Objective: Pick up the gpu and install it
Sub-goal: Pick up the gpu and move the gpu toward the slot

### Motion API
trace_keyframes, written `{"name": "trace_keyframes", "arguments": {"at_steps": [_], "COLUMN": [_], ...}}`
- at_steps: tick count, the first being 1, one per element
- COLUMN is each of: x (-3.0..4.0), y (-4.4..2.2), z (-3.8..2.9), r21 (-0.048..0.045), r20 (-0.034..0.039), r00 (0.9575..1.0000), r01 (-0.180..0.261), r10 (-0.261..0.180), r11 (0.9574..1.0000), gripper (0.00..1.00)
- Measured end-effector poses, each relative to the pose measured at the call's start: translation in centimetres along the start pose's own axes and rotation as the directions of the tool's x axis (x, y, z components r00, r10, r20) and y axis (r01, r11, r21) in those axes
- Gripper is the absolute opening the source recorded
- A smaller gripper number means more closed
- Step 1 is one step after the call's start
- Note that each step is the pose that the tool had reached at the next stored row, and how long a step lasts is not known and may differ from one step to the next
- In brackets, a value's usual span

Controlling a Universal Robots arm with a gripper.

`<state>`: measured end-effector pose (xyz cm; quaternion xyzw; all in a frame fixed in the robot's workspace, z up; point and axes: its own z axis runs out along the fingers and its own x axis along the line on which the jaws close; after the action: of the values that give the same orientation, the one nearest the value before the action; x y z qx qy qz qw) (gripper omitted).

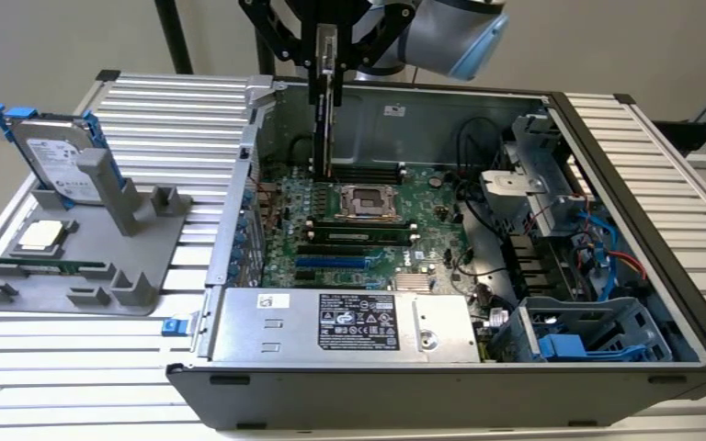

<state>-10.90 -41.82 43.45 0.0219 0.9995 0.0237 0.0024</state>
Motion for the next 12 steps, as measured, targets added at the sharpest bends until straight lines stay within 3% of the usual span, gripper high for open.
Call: {"name": "trace_keyframes", "arguments": {"at_steps": [12], "x": [-0.04], "y": [0.00], "z": [0.00], "r21": [0.0000], "r20": [-0.0001], "r00": [1.0000], "r01": [0.001], "r10": [-0.001], "r11": [1.0000], "gripper": [0.00]}}
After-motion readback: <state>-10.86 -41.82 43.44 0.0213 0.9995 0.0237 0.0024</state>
